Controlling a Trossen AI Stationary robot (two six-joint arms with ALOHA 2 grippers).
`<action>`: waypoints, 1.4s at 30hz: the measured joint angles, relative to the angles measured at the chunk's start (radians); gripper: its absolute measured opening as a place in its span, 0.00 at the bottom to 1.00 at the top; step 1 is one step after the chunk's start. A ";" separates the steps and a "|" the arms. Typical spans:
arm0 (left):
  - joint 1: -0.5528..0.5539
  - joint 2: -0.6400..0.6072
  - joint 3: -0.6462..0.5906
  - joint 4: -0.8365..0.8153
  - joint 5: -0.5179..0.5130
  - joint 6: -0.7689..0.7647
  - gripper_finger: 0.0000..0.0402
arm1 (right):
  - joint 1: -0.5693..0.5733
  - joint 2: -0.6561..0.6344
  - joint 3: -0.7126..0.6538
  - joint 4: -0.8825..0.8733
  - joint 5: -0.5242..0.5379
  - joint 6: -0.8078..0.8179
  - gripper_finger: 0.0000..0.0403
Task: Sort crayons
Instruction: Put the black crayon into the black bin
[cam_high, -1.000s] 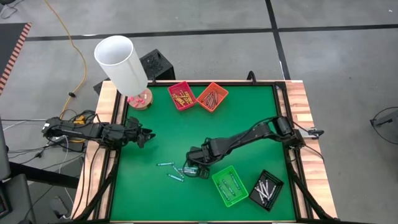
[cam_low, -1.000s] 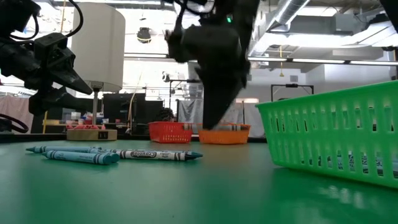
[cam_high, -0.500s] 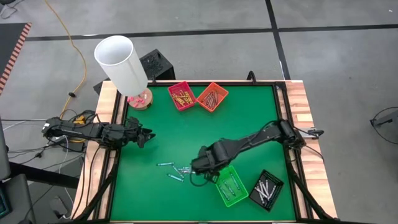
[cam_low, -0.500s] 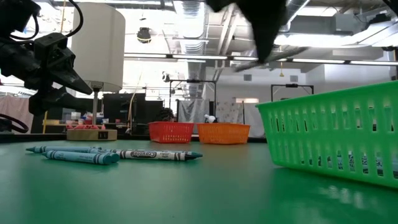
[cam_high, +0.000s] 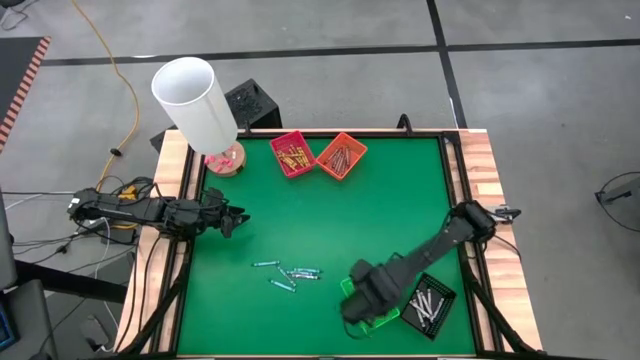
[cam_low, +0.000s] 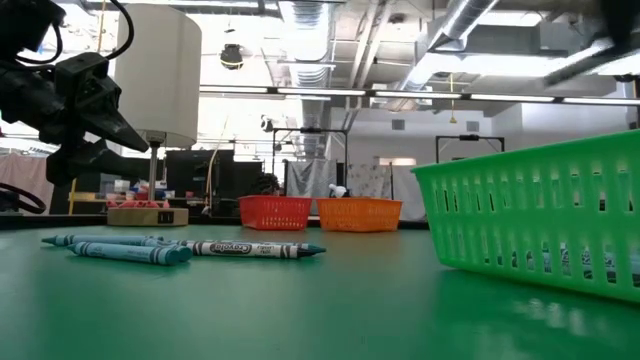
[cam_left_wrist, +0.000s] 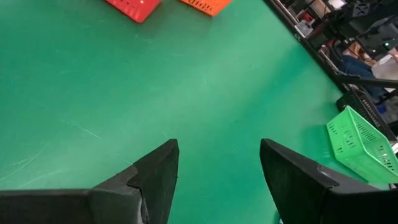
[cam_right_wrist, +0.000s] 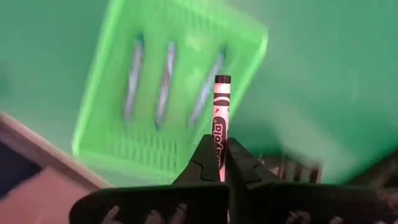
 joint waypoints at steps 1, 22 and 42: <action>0.000 0.000 0.000 0.000 0.000 0.000 0.54 | 0.017 -0.013 -0.019 0.005 -0.006 0.037 0.00; 0.000 0.000 0.000 0.000 0.000 0.000 0.54 | 0.368 -0.293 -0.483 0.028 -0.236 0.941 0.00; 0.000 0.000 0.000 0.000 0.000 0.000 0.54 | 0.273 -0.274 -0.549 0.195 -0.203 0.970 0.00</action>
